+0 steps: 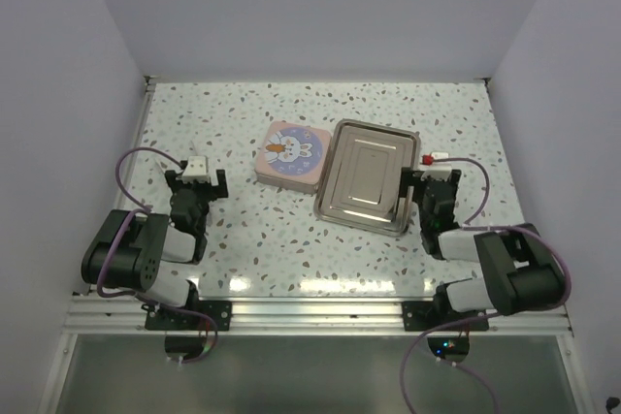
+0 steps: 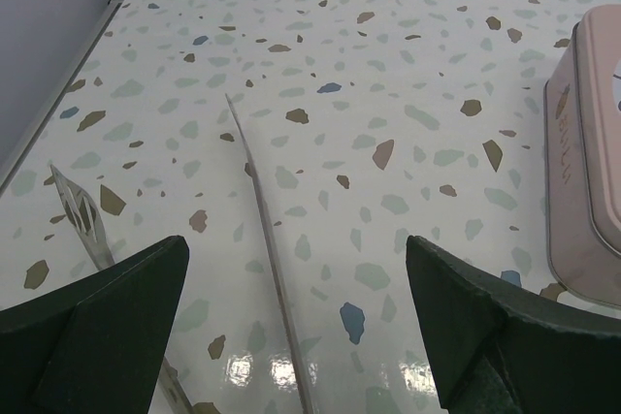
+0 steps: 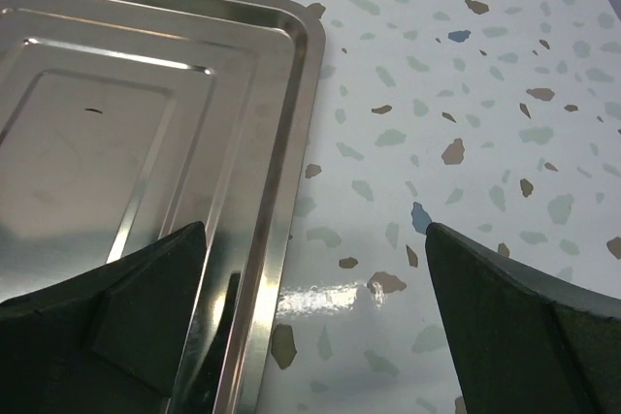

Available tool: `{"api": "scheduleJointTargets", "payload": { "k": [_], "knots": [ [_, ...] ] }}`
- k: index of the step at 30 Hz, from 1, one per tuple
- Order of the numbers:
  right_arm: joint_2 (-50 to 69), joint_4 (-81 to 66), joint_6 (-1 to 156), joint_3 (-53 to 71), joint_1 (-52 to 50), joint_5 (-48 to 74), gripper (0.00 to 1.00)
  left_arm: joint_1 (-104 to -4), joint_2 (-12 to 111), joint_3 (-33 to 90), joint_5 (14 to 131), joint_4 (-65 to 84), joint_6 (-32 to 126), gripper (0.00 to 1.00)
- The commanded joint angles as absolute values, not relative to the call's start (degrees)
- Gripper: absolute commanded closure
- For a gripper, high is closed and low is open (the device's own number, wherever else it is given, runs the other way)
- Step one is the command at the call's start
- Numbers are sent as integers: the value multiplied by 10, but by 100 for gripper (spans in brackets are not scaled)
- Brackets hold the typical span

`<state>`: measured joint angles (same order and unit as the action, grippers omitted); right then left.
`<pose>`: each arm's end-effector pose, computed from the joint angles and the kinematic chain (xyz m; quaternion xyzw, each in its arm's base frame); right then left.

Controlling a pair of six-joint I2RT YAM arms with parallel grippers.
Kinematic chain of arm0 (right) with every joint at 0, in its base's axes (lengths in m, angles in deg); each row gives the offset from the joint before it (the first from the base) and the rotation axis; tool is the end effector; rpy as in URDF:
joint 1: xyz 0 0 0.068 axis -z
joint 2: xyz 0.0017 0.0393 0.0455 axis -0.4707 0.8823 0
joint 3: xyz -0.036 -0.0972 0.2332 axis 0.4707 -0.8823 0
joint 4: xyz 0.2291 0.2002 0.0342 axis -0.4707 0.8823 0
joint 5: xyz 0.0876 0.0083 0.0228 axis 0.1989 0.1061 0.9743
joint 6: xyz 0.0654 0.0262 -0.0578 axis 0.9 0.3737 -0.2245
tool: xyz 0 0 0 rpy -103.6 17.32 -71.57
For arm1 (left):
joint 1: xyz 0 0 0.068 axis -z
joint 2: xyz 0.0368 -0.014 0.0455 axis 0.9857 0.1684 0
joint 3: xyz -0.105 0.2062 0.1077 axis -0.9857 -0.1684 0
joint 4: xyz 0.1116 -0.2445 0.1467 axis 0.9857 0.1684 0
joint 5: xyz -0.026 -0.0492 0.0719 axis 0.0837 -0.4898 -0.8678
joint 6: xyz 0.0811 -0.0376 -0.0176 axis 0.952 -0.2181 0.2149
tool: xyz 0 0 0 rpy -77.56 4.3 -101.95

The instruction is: Pack the cookies

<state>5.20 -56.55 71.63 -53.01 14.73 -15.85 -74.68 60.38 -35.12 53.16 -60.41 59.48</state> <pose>0.2932 0.0391 0.0808 0.0259 0.7858 -0.0716 0.6137 0.2792 -0.0115 0.0719 -0.0220 0.7381 0.0463 0.6728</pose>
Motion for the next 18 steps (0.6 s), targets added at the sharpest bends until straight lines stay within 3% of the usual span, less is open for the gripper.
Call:
{"api": "scheduleJointTargets", "payload": {
  "k": [1,4,7,18],
  "knots": [
    [111,-721,692,-522,161,-108,1,-751,605,-348,531,-670,608,0],
    [173,-780,675,-521,164,-76,1,-751,606,-348,531,-671,608,0],
    [164,-717,684,-494,165,-96,1,-751,607,-348,531,-672,608,0],
    [165,-693,692,-483,167,-105,1,-751,608,-342,536,-660,608,0]
  ]
}}
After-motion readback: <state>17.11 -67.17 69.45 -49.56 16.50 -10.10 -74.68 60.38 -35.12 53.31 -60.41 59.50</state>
